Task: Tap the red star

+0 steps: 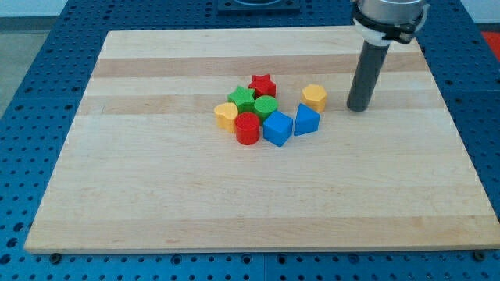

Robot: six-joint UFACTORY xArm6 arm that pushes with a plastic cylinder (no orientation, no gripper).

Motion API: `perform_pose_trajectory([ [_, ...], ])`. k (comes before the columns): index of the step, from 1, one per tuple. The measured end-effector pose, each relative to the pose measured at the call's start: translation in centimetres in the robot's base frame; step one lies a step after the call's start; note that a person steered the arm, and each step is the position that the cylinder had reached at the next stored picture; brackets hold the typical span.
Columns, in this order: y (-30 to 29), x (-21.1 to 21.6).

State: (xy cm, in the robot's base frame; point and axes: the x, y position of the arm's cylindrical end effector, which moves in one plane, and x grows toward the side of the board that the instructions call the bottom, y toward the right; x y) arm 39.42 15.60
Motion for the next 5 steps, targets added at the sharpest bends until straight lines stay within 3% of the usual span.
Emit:
perform_pose_trajectory([
  [3,-8.5,-0.9],
  [4,-7.9,-0.9],
  [5,-5.3,-3.6],
])
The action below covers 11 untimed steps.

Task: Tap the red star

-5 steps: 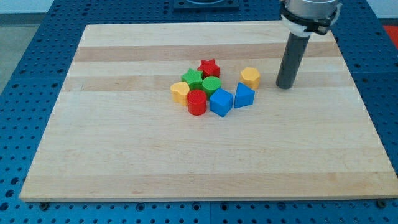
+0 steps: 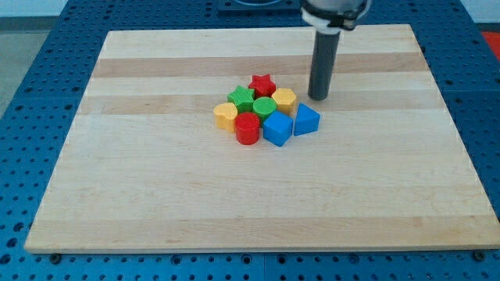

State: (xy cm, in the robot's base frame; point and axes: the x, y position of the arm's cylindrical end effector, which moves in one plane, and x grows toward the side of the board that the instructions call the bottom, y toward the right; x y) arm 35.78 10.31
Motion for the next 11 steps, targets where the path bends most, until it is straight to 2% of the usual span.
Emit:
perform_pose_trajectory([
  [1,-1.2,-3.6],
  [3,-11.6,-3.3],
  [4,-14.7,-2.3],
  [6,-15.0,-0.7],
  [9,-15.2,-2.9],
  [11,-11.9,-2.9],
])
